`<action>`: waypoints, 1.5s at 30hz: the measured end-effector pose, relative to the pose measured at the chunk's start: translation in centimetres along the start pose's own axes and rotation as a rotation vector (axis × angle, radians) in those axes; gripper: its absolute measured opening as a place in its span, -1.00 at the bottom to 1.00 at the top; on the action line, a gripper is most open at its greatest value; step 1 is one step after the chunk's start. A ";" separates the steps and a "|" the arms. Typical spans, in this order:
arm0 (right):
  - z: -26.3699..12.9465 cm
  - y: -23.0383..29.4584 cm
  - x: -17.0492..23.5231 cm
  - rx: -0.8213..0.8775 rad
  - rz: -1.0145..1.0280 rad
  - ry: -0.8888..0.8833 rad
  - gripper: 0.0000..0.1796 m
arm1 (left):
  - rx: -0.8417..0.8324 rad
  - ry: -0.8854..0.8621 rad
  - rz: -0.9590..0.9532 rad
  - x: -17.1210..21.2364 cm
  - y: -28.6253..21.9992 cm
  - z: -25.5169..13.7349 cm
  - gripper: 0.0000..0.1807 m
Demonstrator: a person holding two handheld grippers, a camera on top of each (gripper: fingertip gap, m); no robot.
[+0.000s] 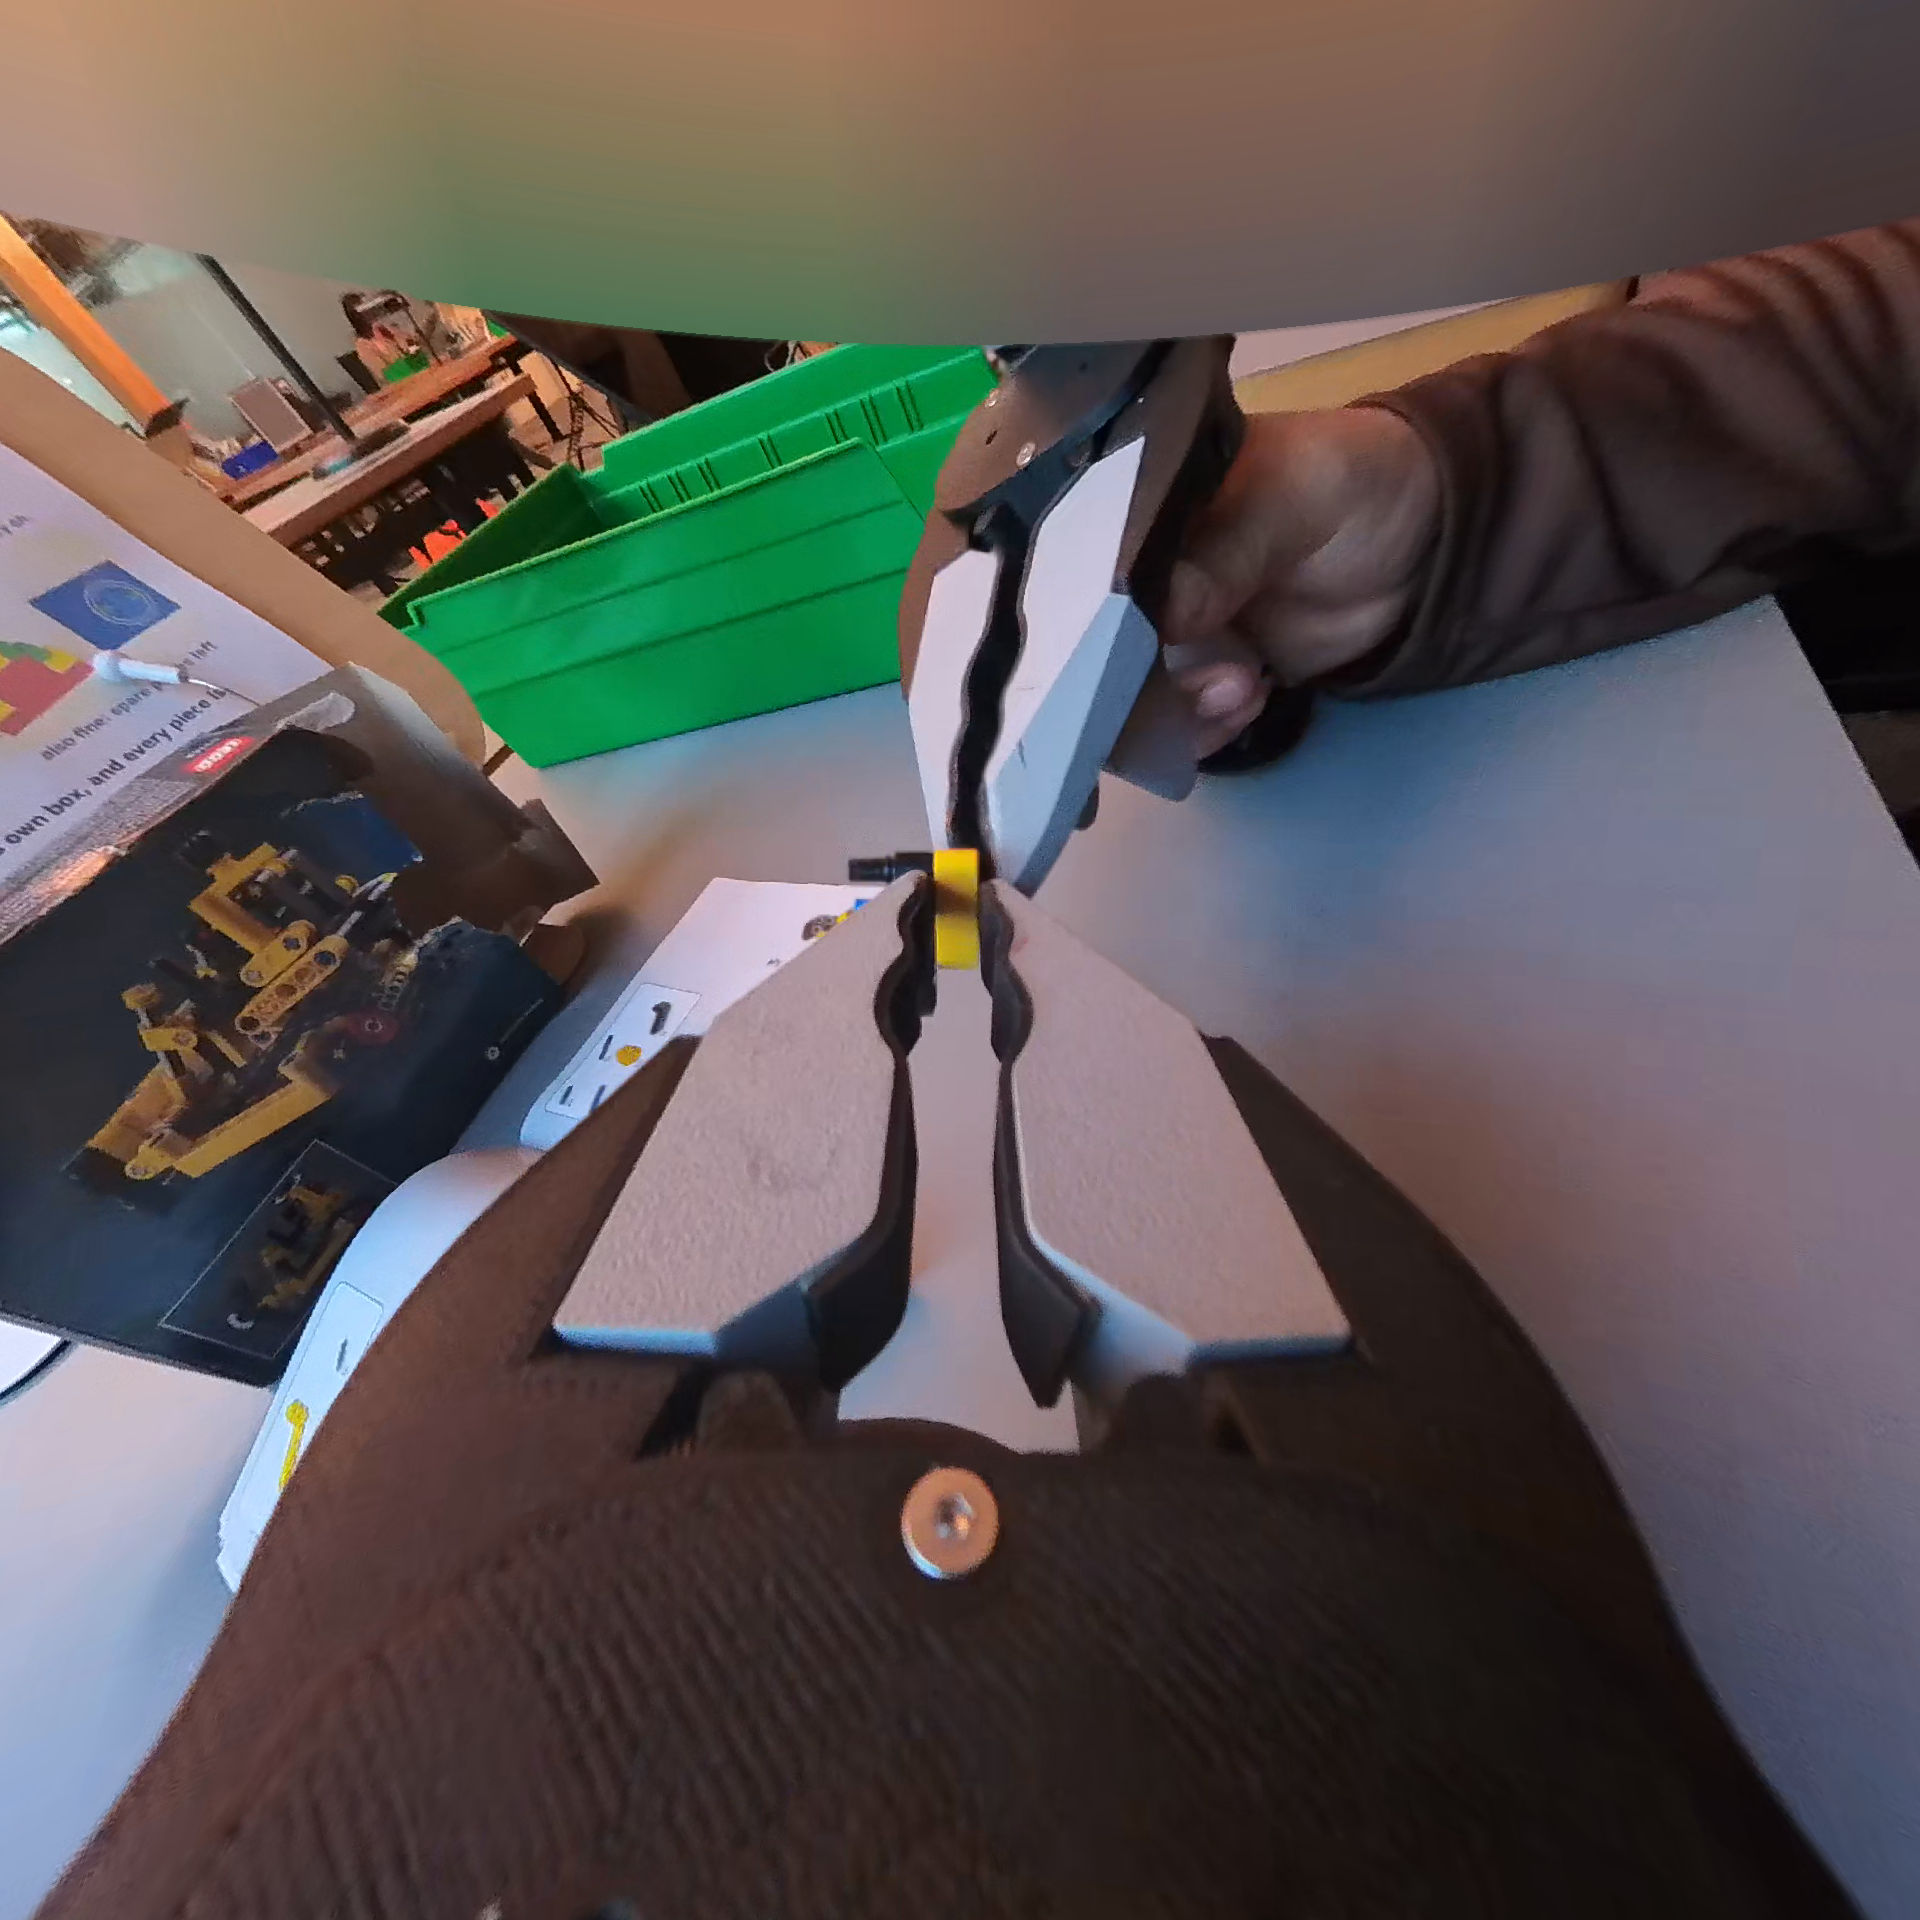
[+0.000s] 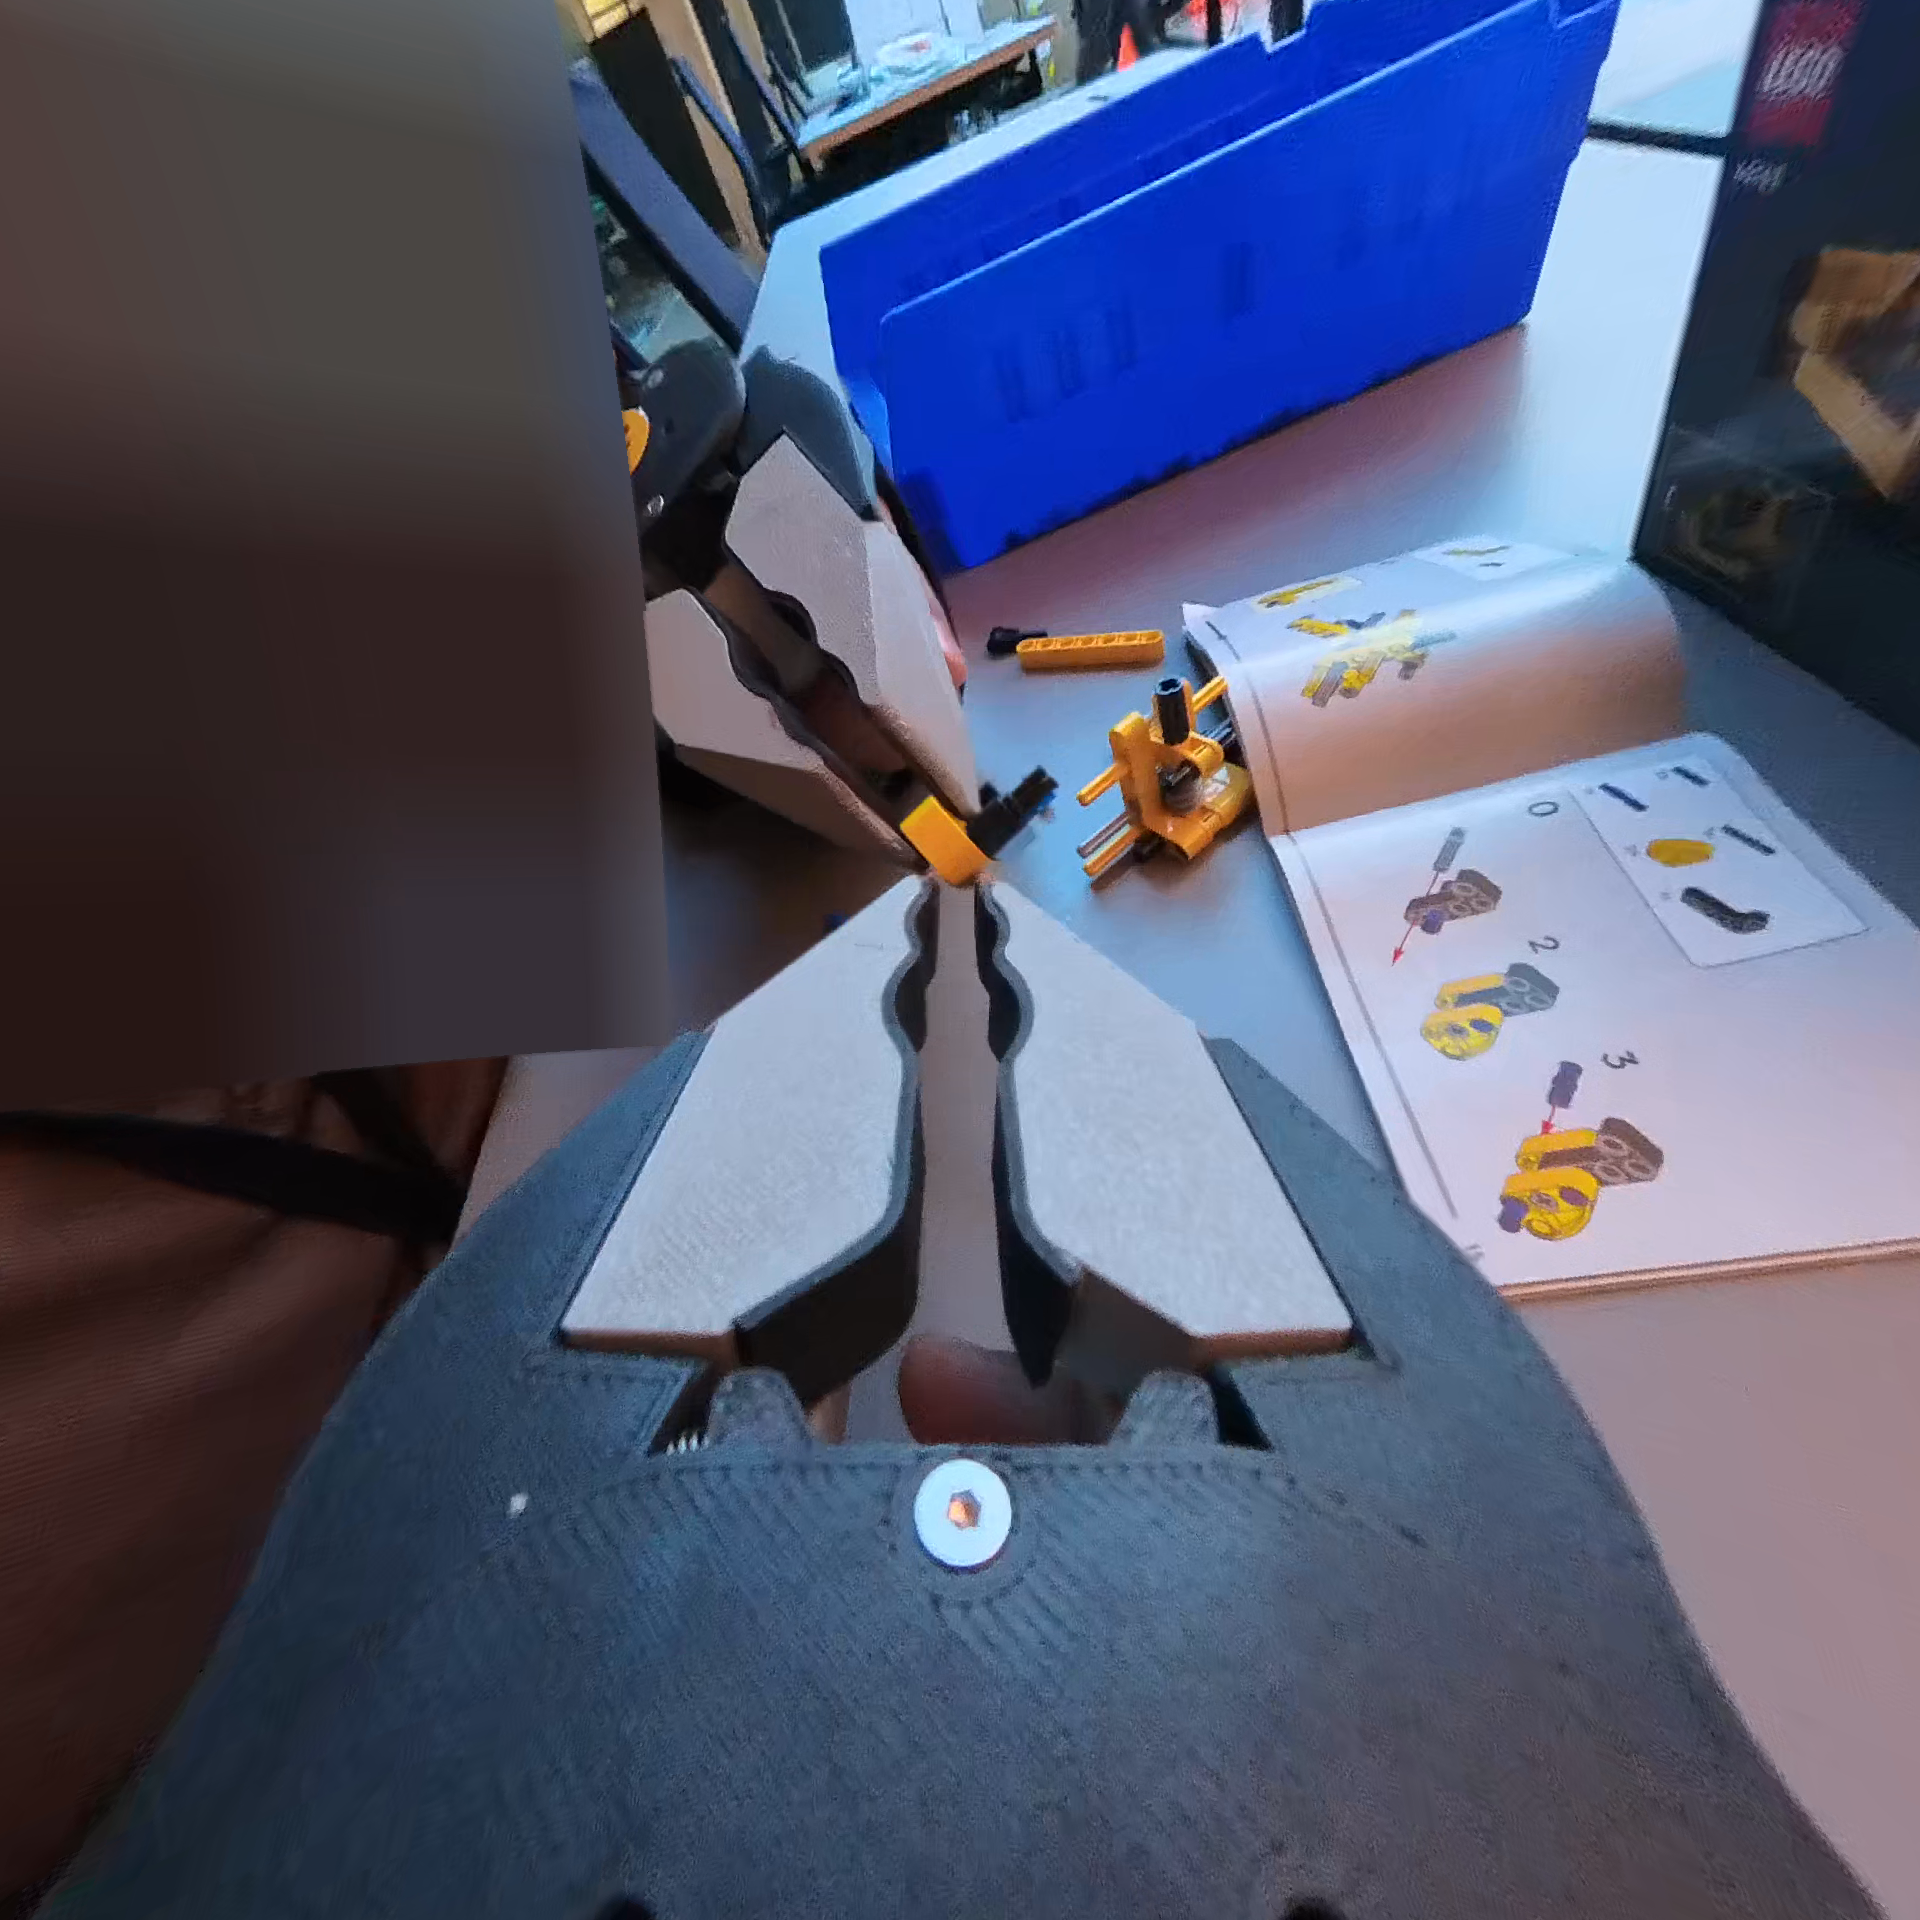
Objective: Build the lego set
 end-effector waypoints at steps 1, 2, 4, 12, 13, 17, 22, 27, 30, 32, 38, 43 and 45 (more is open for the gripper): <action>0.1 0.1 0.1 -0.008 -0.003 0.007 -0.93 | 0.002 0.002 0.005 0.0 -0.1 0.0 -0.94; 0.1 0.2 0.1 -0.006 -0.015 0.013 -0.90 | 0.002 0.008 0.010 0.1 -0.1 0.0 -0.94; 0.2 0.1 0.3 0.010 -0.057 0.032 -0.88 | 0.002 0.023 0.021 0.2 -0.2 0.0 -0.94; 0.1 0.0 0.3 0.064 -0.179 0.052 -0.92 | -0.013 0.046 0.048 0.5 -0.2 0.0 -0.94; 0.1 0.0 0.3 0.065 -0.178 0.053 -0.92 | -0.013 0.047 0.048 0.5 -0.2 0.0 -0.94; 0.1 -0.1 0.3 0.069 -0.183 0.058 -0.93 | -0.008 0.054 0.046 0.6 -0.2 0.1 -0.94; -0.1 -0.3 0.2 0.081 -0.198 0.059 -0.92 | -0.009 0.064 0.048 0.7 -0.2 0.1 -0.94; -0.3 -0.2 0.0 0.069 -0.195 0.043 -0.91 | 0.004 0.053 0.046 0.6 -0.3 0.0 -0.95; -0.3 0.0 -0.1 0.042 -0.177 0.035 -0.86 | 0.003 0.025 0.070 0.3 -0.4 0.0 -0.94; -0.2 0.4 -0.2 -0.003 -0.137 0.019 -0.79 | 0.006 0.012 0.089 0.1 -0.5 0.0 -0.94; -0.2 1.4 -0.5 -0.184 0.109 -0.040 -0.59 | 0.068 -0.080 0.254 -0.9 -1.5 -0.4 -0.94; -0.6 1.9 -1.5 -0.334 0.303 -0.131 -0.59 | 0.158 -0.192 0.369 -1.8 -3.3 -0.9 -0.95; -0.6 2.0 -1.4 -0.362 0.331 -0.131 -0.61 | 0.155 -0.184 0.406 -1.6 -3.6 -0.7 -0.95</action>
Point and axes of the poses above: each gripper's, where its closed fingertips meet, z out along the fingers, x out of its underside, y = z × x across the jaws, the point moved 4 cm from there along -z, back along the fingers, and after that the axes turned 11 degrees about -y, right-handed, at the moved point
